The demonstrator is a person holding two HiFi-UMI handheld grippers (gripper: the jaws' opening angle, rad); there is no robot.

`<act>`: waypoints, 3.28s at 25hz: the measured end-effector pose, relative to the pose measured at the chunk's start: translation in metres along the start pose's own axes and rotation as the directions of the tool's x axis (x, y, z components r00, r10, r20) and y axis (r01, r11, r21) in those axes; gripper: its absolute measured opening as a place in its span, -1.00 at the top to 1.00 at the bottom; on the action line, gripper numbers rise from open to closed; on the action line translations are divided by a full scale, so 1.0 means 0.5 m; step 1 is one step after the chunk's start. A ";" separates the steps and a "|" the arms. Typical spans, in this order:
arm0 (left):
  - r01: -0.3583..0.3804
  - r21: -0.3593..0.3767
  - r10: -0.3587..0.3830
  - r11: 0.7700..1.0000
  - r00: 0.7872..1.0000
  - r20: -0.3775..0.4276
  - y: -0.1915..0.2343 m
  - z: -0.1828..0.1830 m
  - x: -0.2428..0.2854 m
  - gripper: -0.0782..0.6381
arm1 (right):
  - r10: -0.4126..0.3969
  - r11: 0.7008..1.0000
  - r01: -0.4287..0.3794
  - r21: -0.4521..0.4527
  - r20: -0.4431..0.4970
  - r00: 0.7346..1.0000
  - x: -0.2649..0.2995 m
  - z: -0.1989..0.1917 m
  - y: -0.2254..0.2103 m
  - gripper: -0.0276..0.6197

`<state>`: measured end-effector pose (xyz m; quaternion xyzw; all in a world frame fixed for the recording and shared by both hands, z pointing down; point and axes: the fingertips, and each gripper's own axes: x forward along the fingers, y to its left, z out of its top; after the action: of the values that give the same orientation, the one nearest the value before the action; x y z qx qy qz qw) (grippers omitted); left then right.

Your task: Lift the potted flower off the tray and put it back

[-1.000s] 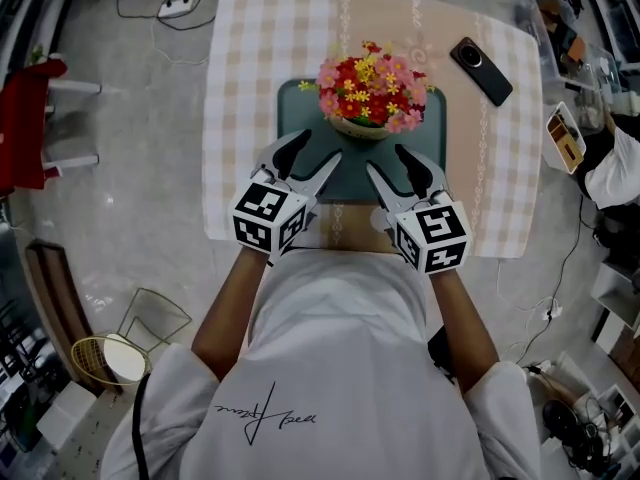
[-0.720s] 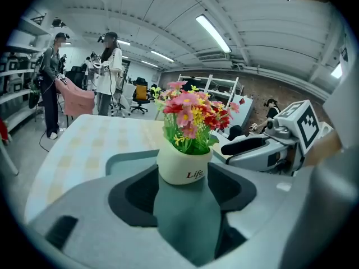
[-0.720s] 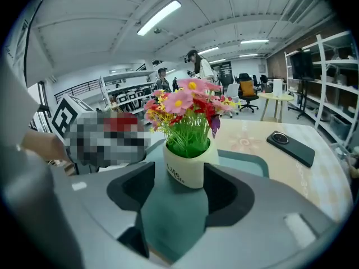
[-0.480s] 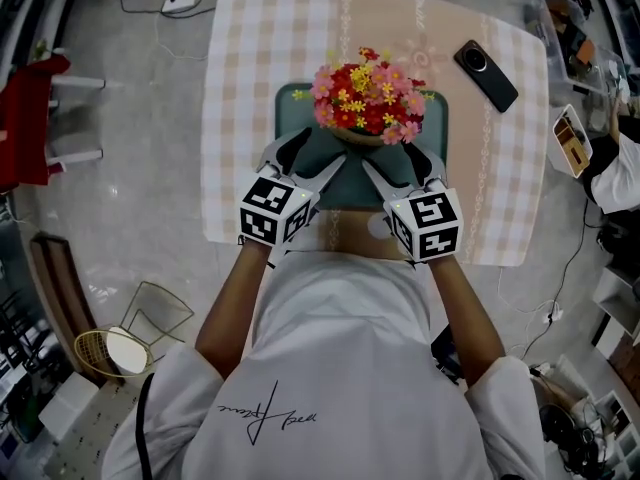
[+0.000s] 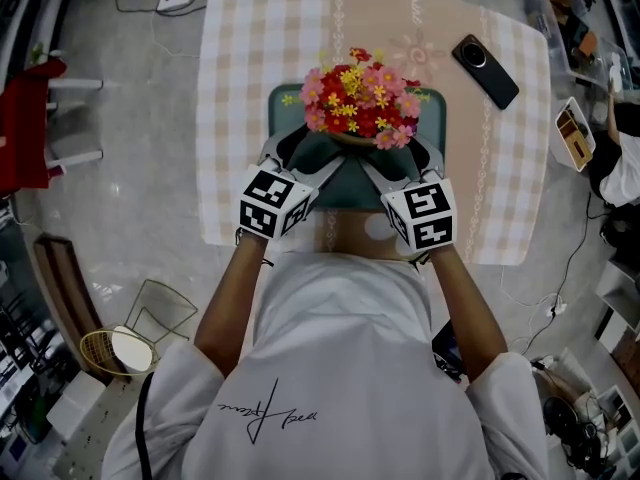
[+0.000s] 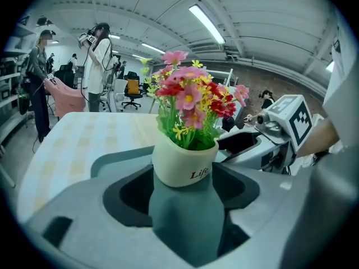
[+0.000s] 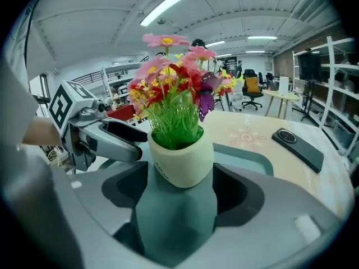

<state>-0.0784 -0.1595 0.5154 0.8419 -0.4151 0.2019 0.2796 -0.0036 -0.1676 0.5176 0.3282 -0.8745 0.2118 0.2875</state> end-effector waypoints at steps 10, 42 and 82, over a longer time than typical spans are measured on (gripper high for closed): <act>0.010 0.027 -0.009 1.000 1.000 -0.024 0.017 0.001 0.027 -0.12 | 0.023 1.000 -0.023 -0.014 -0.002 1.000 0.031 0.001 -0.009 -0.28; 0.083 0.145 -0.086 0.986 0.996 0.014 0.005 0.009 0.050 -0.02 | 0.004 1.000 -0.004 -0.026 0.012 1.000 0.059 -0.003 -0.018 -0.22; 0.057 0.113 -0.058 0.992 0.998 0.009 -0.004 0.016 -0.008 -0.02 | 0.034 0.999 -0.032 -0.037 0.060 0.998 0.030 0.022 0.028 -0.21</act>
<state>-0.0780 -0.1613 0.5062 0.8691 -0.3804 0.2115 0.2348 -0.0269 -0.1708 0.5165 0.3146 -0.8919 0.1905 0.2632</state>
